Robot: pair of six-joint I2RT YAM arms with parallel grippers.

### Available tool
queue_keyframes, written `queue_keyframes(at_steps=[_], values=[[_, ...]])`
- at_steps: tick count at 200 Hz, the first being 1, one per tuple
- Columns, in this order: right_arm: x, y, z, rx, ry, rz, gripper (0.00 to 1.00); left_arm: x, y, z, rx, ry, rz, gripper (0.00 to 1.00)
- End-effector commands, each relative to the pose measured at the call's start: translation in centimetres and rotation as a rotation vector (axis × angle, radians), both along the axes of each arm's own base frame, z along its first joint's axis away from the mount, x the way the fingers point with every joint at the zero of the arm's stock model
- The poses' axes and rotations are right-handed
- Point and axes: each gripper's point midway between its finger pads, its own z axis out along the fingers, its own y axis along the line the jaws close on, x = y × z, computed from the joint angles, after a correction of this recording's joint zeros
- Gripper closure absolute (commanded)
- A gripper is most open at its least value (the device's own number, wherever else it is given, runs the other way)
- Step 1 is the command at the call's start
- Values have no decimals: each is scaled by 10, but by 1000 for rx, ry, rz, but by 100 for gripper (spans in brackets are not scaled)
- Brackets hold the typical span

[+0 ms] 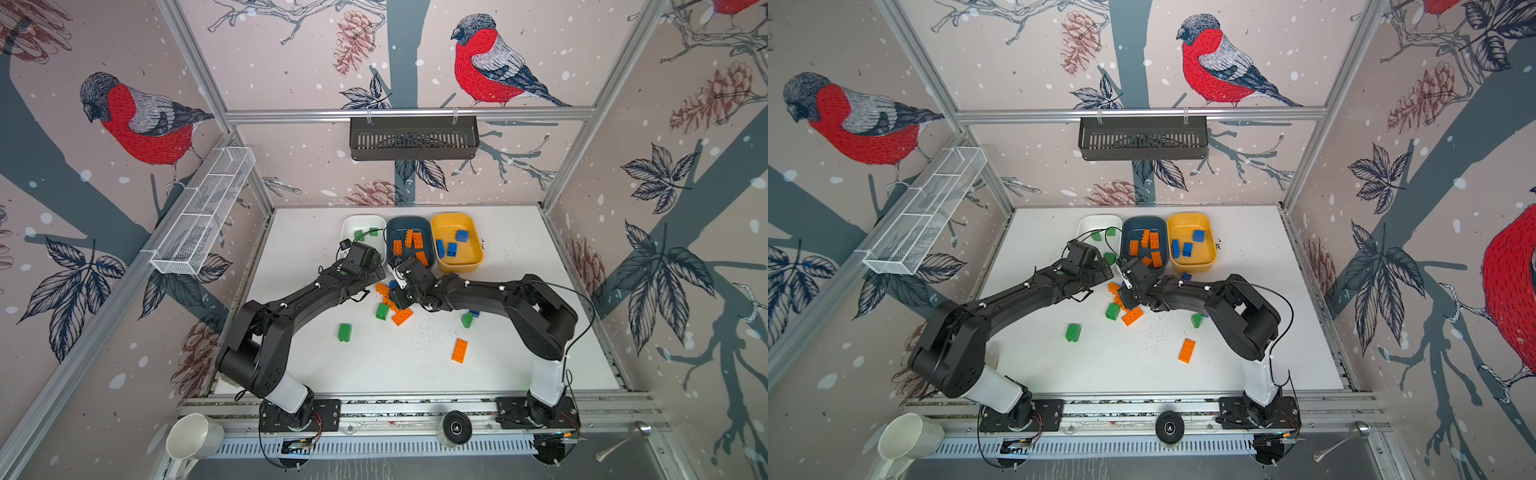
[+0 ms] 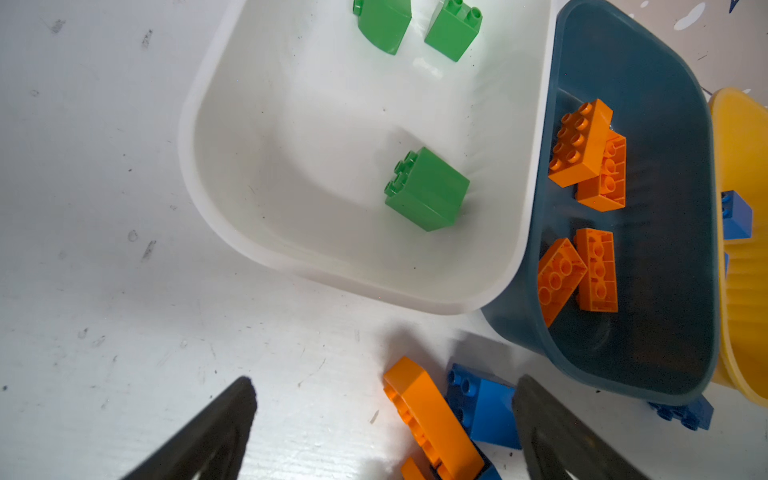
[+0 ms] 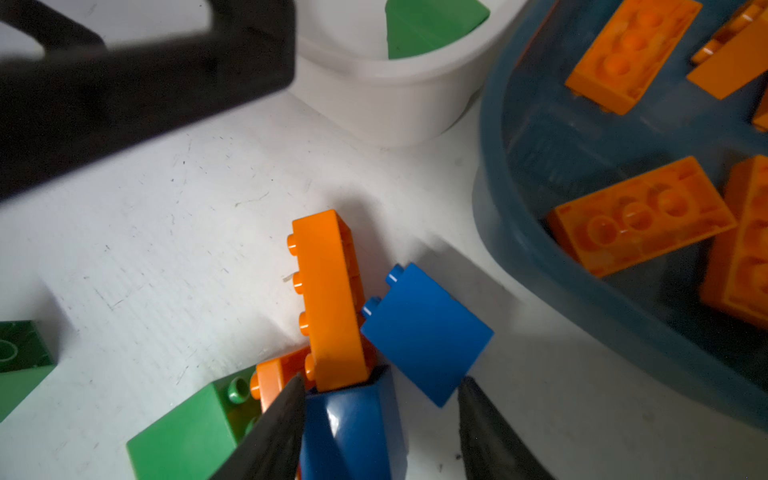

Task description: Sort the legos into containers by color

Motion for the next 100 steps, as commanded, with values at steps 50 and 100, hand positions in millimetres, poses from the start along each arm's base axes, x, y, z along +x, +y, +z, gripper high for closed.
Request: queue_keyframes(at_steps=[50, 100], values=[[-14, -18, -20, -75, 42, 8, 43, 4, -4, 0, -18, -9, -3, 3], [-3, -7, -24, -45, 20, -11, 43, 4, -3, -2, -16, -5, -2, 3]])
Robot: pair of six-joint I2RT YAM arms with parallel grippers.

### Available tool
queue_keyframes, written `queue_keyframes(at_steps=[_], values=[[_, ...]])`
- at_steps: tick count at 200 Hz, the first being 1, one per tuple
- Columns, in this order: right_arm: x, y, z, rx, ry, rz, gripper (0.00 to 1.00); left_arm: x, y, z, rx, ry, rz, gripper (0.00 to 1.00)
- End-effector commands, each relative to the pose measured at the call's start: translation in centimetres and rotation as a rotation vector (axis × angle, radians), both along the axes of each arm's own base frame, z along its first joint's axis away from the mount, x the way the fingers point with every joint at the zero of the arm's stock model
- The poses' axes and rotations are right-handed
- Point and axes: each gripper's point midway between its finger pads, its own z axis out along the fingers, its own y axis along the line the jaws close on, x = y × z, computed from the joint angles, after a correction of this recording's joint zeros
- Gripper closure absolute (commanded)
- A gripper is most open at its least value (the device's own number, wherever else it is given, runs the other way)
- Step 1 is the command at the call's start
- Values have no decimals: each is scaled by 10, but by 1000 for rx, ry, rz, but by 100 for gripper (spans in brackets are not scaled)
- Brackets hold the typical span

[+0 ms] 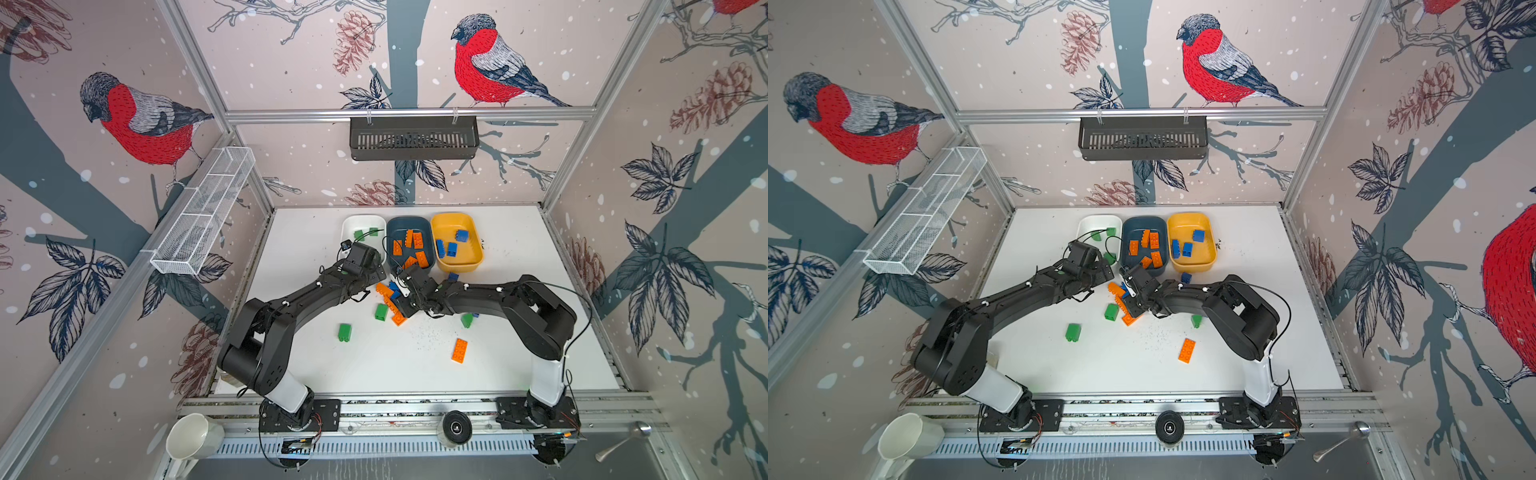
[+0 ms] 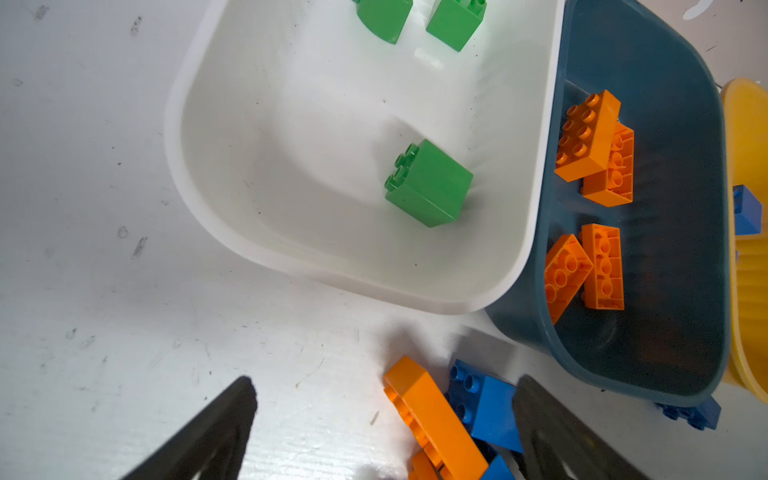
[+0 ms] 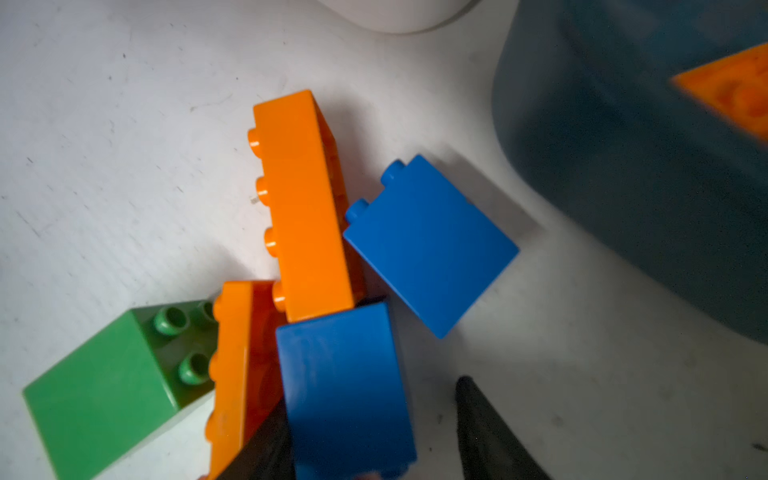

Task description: Sort the legos into containers by color

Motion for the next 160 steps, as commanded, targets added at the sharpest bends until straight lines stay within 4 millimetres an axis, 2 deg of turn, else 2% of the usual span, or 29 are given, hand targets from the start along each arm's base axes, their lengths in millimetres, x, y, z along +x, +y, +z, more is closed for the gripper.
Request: queue_keyframes(at_steps=[1, 30, 57, 93, 125, 160], values=[[10, 7, 2, 24, -29, -23, 43, 3, -1, 2, -14, -15, 3, 3], [19, 14, 4, 41, -53, -34, 51, 4, -5, 2, -26, -14, -9, 3], [16, 5, 10, 40, -71, -51, 60, 3, -6, 2, -22, -13, -20, 3], [16, -24, 29, 46, -109, -150, 67, 1, -4, 4, 37, -18, -36, 3], [15, -45, 57, 116, -145, -219, 68, -6, -8, 1, 85, -5, -99, 3], [33, -80, 94, 219, -194, -336, 68, -14, -14, 4, 124, -30, -219, 3]])
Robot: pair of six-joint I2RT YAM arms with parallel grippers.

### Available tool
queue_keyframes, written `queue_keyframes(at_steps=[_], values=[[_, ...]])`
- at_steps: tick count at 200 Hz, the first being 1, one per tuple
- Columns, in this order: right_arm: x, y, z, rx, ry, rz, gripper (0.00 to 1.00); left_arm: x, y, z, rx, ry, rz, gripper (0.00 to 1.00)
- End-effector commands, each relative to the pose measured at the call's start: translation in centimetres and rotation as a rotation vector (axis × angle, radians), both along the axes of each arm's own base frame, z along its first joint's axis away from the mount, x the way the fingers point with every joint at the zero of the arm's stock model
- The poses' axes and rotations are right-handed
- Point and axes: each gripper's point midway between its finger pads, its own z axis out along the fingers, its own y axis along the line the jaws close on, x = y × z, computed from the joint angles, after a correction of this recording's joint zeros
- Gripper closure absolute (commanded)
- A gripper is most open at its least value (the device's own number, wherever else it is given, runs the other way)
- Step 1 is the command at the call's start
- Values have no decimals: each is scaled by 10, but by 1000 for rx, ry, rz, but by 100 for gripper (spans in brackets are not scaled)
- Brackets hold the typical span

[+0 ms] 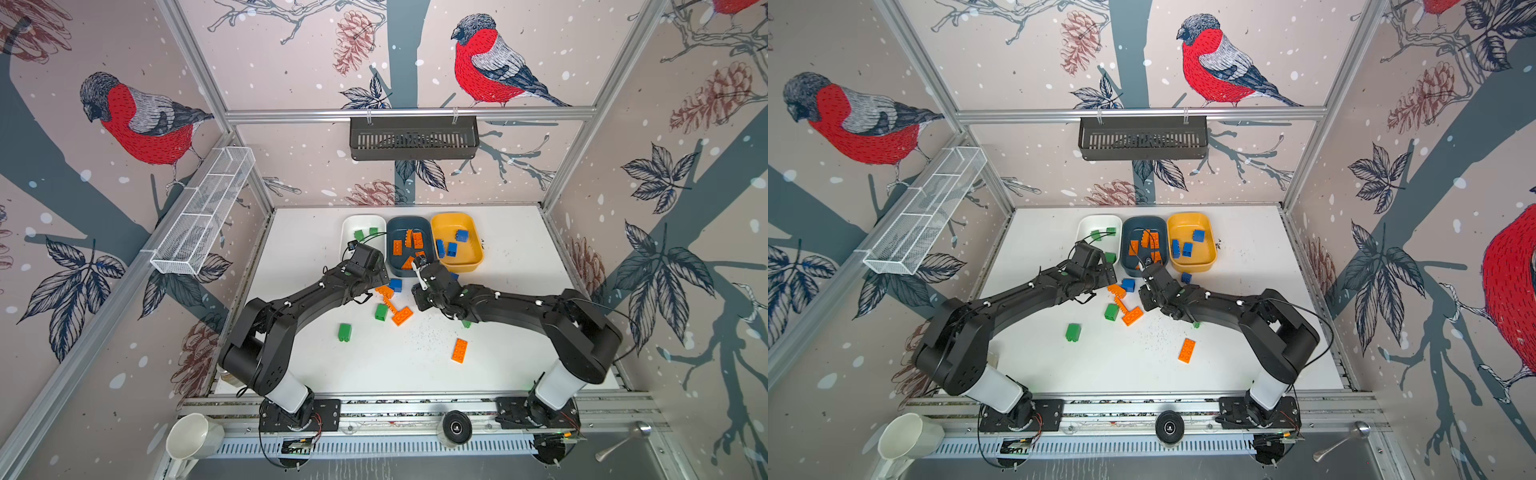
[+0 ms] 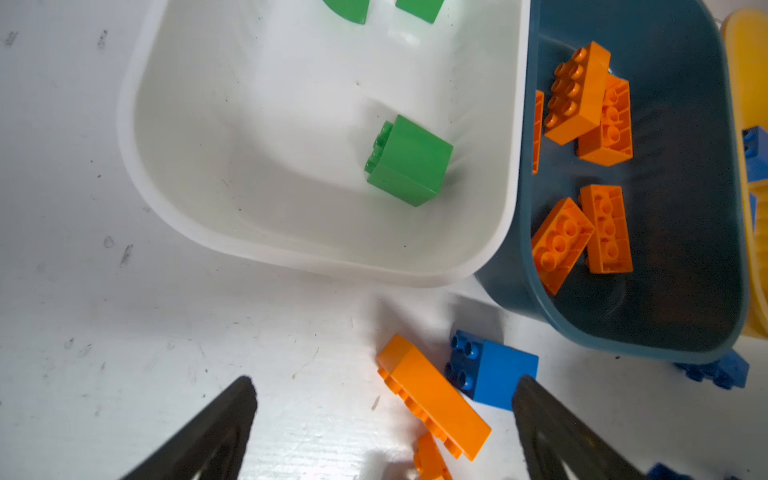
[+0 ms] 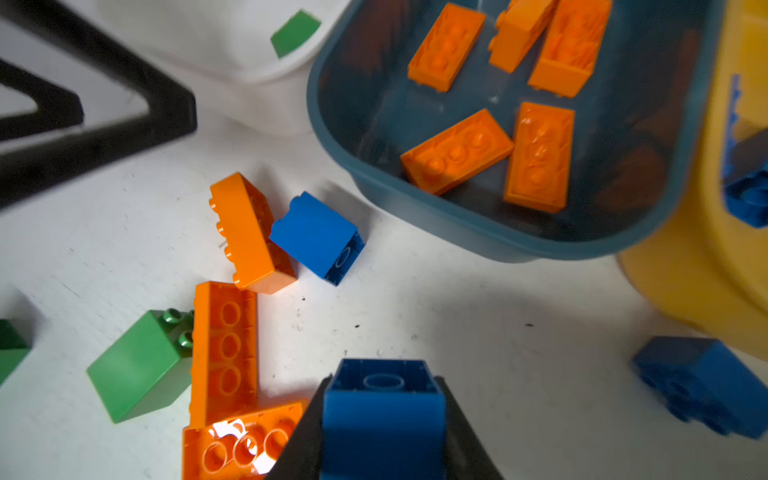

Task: Sort the legos into containers by color
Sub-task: 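Carry the blue brick into the yellow container while the left gripper grasps a green brick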

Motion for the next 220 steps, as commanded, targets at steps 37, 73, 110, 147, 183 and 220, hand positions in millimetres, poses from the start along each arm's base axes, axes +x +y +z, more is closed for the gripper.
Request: queue_keyframes(at_steps=[37, 73, 110, 147, 183, 220], values=[[52, -64, 49, 157, -79, -227, 67, -16, -16, 7, 20, -36, -237, 3], [89, -106, 49, 108, -82, -378, 67, -32, -13, -5, 40, 28, -278, 4], [122, -126, 40, 66, -70, -457, 66, -56, -12, -16, 31, 101, -328, 8], [154, -140, 25, -11, -33, -526, 63, -68, -12, -23, 20, 122, -335, 11], [173, -139, 26, -30, -43, -550, 55, -76, -18, -32, 11, 146, -365, 15], [178, -133, 35, -7, -47, -541, 39, -91, -24, -44, 57, 192, -425, 20]])
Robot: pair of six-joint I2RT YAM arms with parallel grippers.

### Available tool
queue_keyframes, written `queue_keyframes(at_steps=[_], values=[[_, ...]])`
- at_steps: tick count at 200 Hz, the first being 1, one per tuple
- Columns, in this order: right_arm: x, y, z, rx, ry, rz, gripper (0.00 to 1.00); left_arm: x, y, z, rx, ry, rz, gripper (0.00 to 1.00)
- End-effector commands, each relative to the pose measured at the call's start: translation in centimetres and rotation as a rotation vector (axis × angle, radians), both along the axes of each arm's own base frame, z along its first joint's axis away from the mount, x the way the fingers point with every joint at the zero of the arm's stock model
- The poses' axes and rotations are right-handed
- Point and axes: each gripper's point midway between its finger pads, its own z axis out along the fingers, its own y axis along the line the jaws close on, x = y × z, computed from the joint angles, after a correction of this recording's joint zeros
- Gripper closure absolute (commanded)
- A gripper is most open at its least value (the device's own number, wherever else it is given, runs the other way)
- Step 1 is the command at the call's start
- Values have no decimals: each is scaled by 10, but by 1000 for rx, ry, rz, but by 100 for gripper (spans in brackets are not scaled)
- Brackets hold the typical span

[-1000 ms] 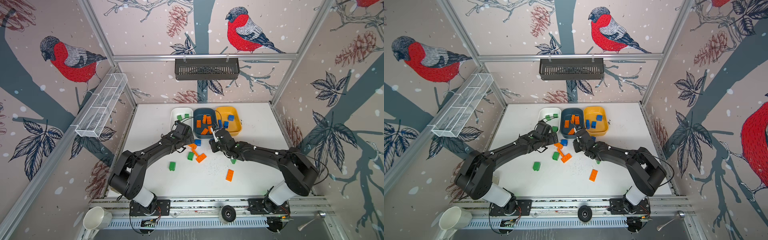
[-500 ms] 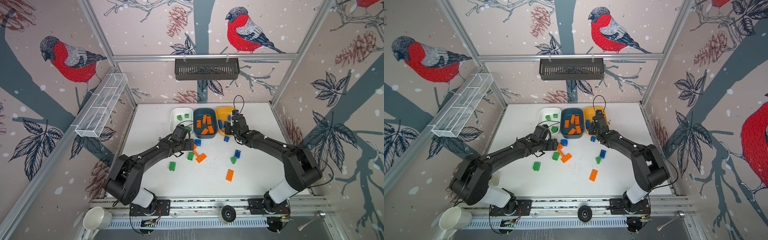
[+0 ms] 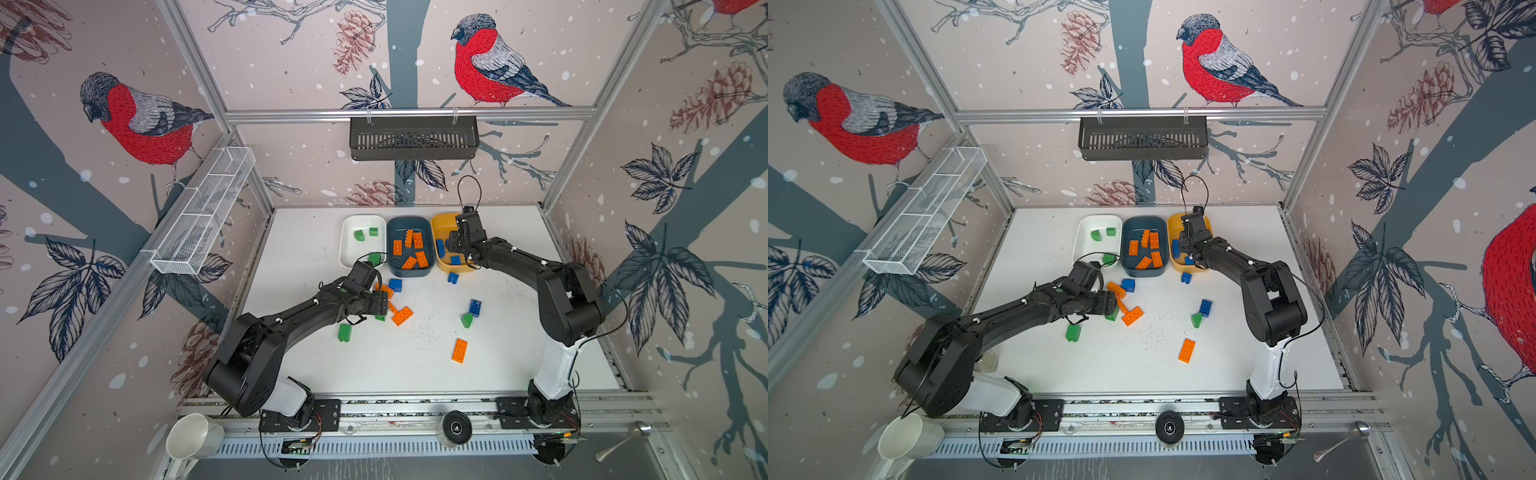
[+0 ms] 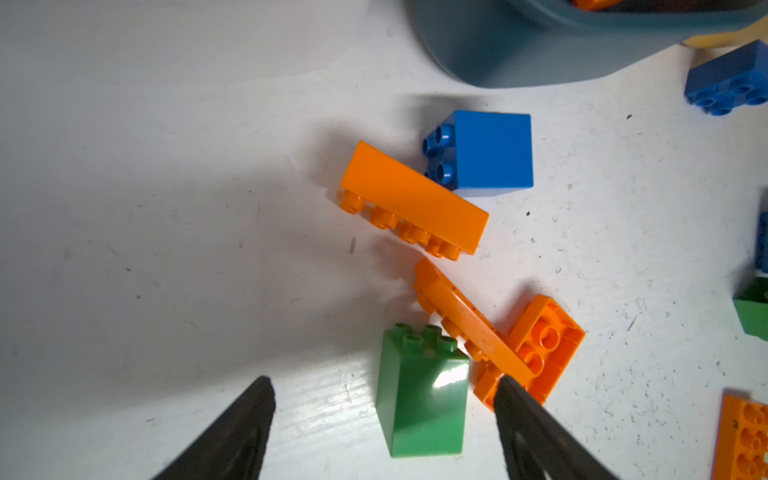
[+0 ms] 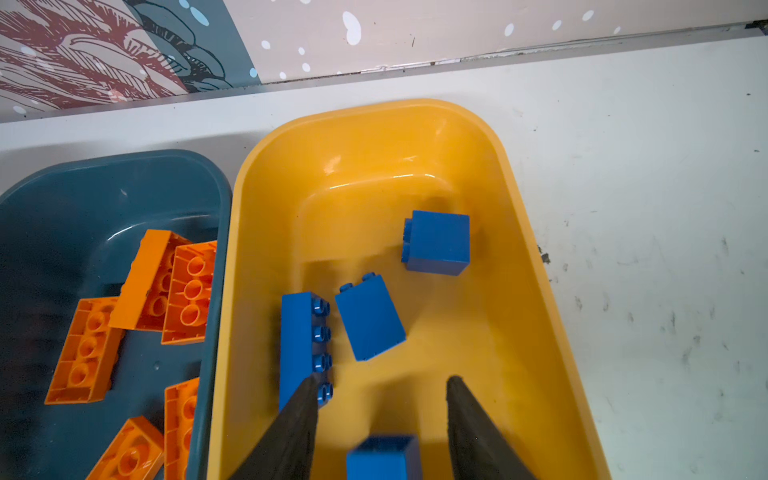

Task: Sort the legos into containers by color
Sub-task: 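Carry the blue brick into the yellow container while the left gripper grasps a green brick, then drop the green brick in the white container while the right arm withdraws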

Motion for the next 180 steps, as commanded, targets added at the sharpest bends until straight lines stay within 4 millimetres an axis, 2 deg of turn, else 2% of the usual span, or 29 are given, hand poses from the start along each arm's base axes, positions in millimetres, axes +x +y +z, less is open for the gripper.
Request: queue_keyframes(at_steps=[1, 42, 76, 85, 124, 146, 180], values=[[0, -1, 7, -2, -5, -8, 39, -13, -3, -9, 39, 33, -51, 20], [-7, 1, 25, 46, -35, 2, 28, -21, -9, -21, 85, 59, -85, 33], [-21, 10, 42, 97, -48, 60, 20, -18, -14, -28, 110, 64, -90, 45], [-27, 11, 46, 106, -55, 61, 0, -16, -15, -29, 111, 64, -90, 48], [-50, 2, 53, 158, -87, 30, 1, -12, -19, -31, 102, 57, -89, 62], [-62, -5, 51, 172, -85, 21, 1, -8, -20, -28, 95, 42, -79, 65], [-74, -23, 57, 98, -93, -11, 1, 1, -28, -11, 49, -11, -77, 68]])
